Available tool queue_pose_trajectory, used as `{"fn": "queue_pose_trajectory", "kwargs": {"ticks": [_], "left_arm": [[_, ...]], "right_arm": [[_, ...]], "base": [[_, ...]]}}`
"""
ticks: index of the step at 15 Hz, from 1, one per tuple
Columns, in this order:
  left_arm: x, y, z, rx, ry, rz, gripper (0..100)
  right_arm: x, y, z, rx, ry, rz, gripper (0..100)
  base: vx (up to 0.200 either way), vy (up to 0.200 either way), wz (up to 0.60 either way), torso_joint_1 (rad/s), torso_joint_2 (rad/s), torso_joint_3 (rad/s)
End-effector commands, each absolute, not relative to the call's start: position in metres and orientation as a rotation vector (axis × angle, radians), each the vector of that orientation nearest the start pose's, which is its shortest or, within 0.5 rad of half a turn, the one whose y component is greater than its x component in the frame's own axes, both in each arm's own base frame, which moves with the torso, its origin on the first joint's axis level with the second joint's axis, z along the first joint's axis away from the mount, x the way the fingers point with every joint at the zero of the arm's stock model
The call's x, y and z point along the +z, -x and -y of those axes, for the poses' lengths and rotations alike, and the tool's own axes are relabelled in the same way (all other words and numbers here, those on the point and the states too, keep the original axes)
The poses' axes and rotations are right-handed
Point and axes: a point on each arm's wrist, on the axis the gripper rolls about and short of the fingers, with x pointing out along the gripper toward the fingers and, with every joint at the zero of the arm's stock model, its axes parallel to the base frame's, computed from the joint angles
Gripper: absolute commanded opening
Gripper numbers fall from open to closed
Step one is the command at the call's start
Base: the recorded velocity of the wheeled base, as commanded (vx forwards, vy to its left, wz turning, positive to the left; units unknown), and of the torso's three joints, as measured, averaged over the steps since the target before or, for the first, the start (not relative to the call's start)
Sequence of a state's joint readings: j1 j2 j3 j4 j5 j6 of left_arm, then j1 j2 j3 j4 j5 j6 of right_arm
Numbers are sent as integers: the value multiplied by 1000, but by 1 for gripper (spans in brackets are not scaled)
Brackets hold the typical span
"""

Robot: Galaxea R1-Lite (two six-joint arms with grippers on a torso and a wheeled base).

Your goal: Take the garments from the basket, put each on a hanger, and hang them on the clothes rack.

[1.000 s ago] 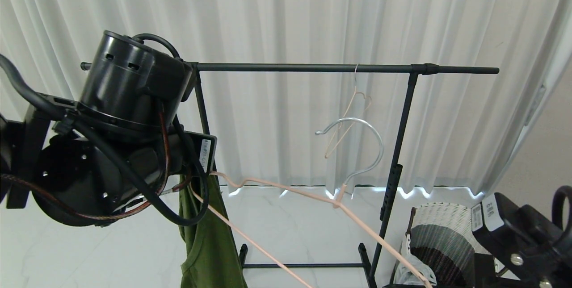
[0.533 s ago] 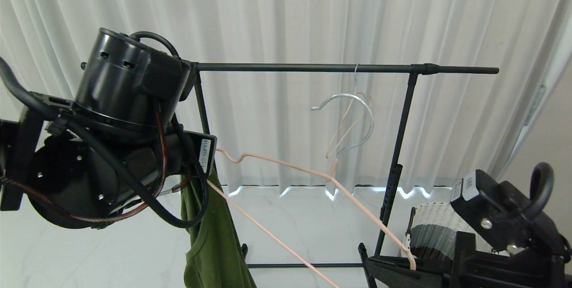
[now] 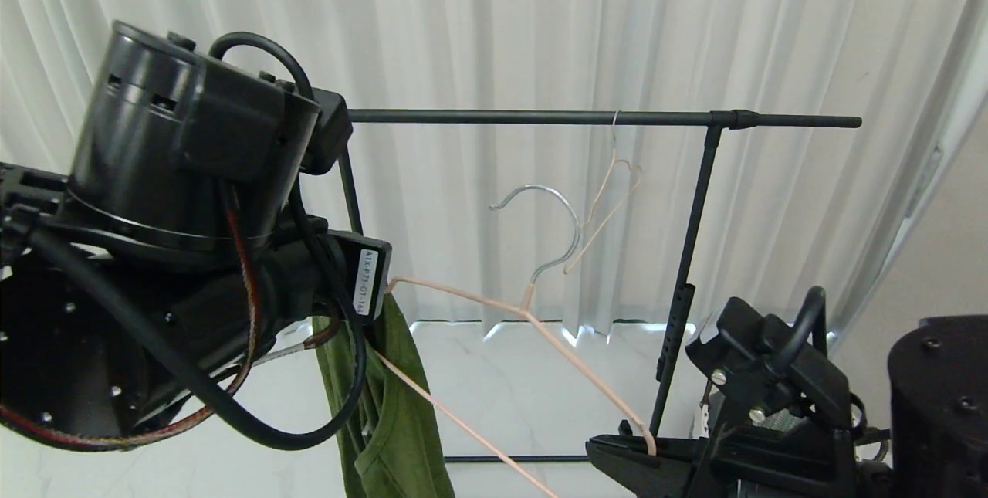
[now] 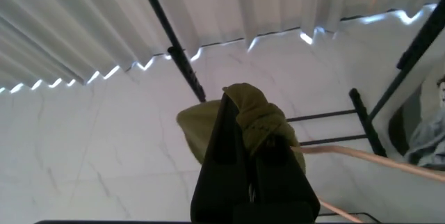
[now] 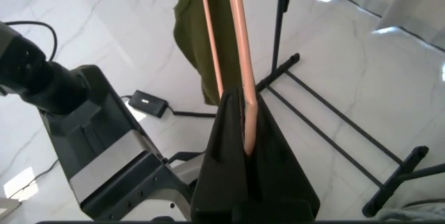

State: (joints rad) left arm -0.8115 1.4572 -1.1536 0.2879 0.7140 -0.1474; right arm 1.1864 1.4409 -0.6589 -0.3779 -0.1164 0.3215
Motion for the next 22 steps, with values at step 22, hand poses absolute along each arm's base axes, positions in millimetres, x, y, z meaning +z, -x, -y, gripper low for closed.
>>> {"fn": "queue_pose_trajectory", "kwargs": {"ticks": [22], "left_arm": [[294,-121,186,-305,-122,-338,0]], "right_arm": [[190,-118,-283,973,-92,-513,0]], "base": [[0,0,0,0,0,0]]}}
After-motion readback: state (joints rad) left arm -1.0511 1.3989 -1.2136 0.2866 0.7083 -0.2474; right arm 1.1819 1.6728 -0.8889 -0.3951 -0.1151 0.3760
